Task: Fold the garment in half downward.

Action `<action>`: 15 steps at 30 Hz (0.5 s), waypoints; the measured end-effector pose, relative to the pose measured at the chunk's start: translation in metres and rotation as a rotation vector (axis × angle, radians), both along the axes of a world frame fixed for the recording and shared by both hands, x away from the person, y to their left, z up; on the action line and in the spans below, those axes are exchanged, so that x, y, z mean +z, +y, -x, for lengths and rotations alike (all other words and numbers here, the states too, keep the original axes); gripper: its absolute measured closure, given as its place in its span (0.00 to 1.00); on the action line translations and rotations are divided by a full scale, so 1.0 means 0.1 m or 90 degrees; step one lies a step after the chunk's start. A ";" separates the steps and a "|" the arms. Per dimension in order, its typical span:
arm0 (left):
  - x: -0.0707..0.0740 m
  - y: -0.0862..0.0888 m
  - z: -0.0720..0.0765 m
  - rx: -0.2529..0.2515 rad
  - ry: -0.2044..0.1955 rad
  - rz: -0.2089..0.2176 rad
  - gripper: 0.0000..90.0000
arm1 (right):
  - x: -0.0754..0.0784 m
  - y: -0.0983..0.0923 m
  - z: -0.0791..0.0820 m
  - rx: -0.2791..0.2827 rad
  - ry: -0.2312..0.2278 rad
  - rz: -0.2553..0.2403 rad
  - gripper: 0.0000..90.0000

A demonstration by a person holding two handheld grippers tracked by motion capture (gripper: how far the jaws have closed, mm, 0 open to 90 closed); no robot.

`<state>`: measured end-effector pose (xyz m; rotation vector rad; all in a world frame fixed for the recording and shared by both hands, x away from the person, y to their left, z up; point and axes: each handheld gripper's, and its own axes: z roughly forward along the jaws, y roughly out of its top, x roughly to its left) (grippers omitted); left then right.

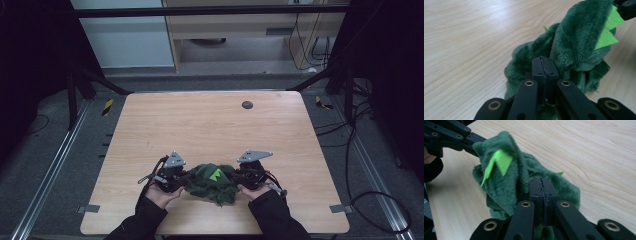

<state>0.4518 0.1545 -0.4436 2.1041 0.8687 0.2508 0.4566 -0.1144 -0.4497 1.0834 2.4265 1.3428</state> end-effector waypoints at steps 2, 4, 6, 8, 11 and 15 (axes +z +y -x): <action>0.01 0.00 0.03 -0.007 -0.001 -0.002 1.00 | 0.00 -0.01 0.02 0.001 0.000 -0.001 0.98; 0.01 0.00 0.06 -0.011 0.000 -0.004 1.00 | 0.00 -0.01 0.04 0.003 0.003 -0.001 0.98; 0.00 0.00 0.08 -0.012 0.002 -0.004 1.00 | -0.01 -0.01 0.06 0.005 0.003 0.003 0.98; -0.01 0.01 0.10 -0.016 0.003 -0.007 1.00 | -0.01 0.01 0.07 0.007 0.004 0.003 0.98; -0.02 0.04 0.13 -0.018 0.005 -0.010 1.00 | -0.01 0.02 0.08 0.013 0.003 0.003 0.98; -0.02 0.05 0.17 -0.021 0.010 -0.009 1.00 | -0.02 0.03 0.11 0.018 0.008 0.003 0.98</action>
